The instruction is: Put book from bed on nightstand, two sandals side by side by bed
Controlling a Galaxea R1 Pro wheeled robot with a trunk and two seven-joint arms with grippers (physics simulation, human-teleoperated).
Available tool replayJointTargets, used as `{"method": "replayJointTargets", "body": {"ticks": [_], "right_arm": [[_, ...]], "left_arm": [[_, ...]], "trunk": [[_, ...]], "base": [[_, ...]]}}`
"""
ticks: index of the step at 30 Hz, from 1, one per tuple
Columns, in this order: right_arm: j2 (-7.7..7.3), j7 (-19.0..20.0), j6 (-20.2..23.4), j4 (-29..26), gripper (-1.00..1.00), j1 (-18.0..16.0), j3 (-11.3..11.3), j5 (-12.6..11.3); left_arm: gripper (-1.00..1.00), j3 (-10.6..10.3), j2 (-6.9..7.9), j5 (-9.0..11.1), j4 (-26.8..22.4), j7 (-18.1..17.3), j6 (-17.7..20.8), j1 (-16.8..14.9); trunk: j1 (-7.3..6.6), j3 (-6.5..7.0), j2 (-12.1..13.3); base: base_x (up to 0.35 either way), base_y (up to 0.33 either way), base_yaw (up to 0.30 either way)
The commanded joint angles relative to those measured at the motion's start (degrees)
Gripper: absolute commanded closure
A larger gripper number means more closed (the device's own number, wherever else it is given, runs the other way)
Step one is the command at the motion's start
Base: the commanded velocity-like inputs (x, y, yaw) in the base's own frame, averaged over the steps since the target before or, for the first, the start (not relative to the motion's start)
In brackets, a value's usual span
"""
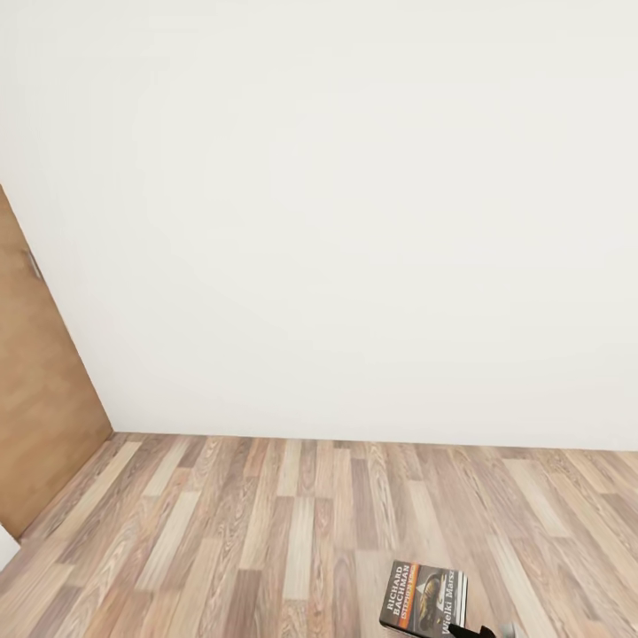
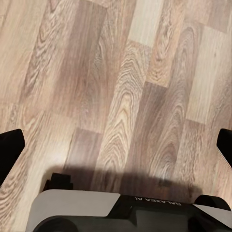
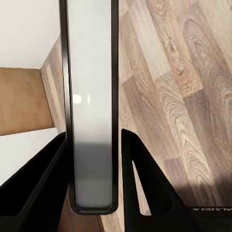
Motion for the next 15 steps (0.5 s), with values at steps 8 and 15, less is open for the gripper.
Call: {"method": "replayJointTargets", "body": {"ticks": [8,15], "right_arm": [[0.01,0.28,0.5,0.16,1.0,-0.1,0.16,-0.66],[0.06,0.28,0.5,0.16,1.0,-0.1,0.16,-0.66]], "left_arm": [[-1.0,-0.47,0.03,0.6,0.07,-0.17,-0.27,-0.03],[-1.0,-0.47,0.03,0.6,0.07,-0.17,-0.23,-0.04]], "trunk": [[0.04,-0.07,-0.05],[0.04,-0.07,-0.05]], "base": [[0.321,0.0,-0.09],[0.321,0.0,-0.204]]}}
